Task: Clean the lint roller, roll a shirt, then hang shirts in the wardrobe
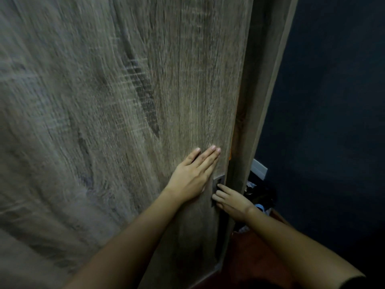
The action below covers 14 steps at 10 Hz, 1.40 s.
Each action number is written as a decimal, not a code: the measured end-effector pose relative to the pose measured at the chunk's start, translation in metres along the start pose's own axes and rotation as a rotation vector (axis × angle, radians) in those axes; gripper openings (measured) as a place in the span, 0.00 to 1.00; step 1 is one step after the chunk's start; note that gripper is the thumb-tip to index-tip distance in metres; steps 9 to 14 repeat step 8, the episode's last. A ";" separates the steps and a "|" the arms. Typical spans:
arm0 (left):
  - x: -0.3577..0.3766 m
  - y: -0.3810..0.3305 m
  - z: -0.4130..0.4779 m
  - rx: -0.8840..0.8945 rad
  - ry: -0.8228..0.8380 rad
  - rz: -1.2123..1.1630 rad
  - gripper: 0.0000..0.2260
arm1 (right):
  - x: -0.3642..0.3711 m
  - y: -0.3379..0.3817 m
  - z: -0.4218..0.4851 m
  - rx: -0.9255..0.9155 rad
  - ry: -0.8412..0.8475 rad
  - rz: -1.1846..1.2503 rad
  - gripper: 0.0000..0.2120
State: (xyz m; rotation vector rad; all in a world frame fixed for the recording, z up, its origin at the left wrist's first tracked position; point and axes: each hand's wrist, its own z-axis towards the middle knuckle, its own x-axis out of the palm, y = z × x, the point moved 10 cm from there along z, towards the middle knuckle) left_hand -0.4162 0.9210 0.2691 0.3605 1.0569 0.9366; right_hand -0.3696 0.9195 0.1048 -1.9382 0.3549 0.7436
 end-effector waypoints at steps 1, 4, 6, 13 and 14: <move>0.003 -0.007 0.013 0.004 0.005 0.004 0.33 | 0.013 -0.008 -0.003 0.028 0.015 0.013 0.24; 0.008 -0.025 0.048 -0.018 -0.015 0.022 0.29 | 0.040 -0.033 -0.015 0.061 -0.011 0.050 0.24; 0.011 -0.032 0.058 -0.064 0.026 -0.007 0.29 | 0.042 -0.038 -0.021 0.015 -0.028 0.022 0.24; -0.001 -0.034 0.066 -0.156 0.046 -0.109 0.27 | 0.040 -0.037 -0.036 -0.037 -0.062 0.103 0.24; -0.001 -0.034 0.066 -0.156 0.046 -0.109 0.27 | 0.040 -0.037 -0.036 -0.037 -0.062 0.103 0.24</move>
